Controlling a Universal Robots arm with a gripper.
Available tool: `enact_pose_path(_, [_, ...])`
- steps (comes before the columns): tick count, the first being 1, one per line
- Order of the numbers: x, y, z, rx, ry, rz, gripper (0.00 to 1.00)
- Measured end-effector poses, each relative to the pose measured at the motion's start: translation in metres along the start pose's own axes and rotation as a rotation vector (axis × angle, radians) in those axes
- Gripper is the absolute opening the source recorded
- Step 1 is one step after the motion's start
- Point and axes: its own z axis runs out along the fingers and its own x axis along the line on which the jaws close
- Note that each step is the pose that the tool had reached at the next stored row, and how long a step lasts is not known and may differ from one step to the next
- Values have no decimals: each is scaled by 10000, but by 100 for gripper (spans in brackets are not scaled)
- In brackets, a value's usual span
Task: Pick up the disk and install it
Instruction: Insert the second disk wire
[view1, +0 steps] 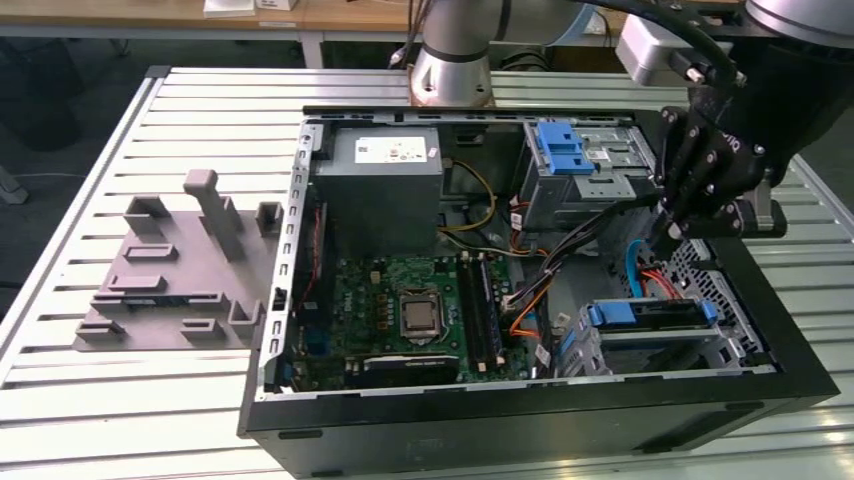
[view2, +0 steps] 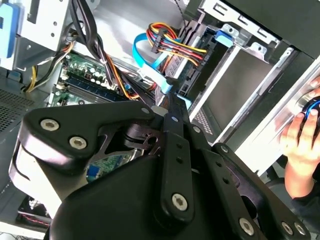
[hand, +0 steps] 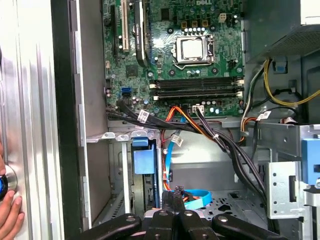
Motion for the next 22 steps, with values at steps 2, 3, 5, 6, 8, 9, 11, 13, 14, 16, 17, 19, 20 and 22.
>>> enact_pose_path(2, [-18, 1, -11, 0, 1, 0, 11])
enact_pose_path(3, [-26, 1, -13, 0, 1, 0, 11])
enact_pose_path(5, [-35, 1, -14, 0, 0, 0, 11])
enact_pose_path(6, [-38, 0, -13, 0, 0, 1, 11])
enact_pose_path(8, [-46, -3, -11, 0, 11, 1, 11])
enact_pose_path(9, [-50, -4, -10, 1, 21, 0, 11])
enact_pose_path(11, [-58, -6, -6, 2, 39, 0, 11])
enact_pose_path(13, [-62, -6, -2, 4, 67, -1, 17])
enact_pose_path(14, [-64, -6, 1, 5, 77, -1, 17])
enact_pose_path(16, [-68, -6, 5, 6, 99, -2, 24])
enact_pose_path(17, [-70, -6, 9, 7, 111, -2, 24])
enact_pose_path(19, [-74, -9, 17, 9, 137, -2, 24])
enact_pose_path(20, [-77, -11, 22, 10, 154, -2, 24])
enact_pose_path(22, [-80, -14, 32, 12, 190, -3, 24])
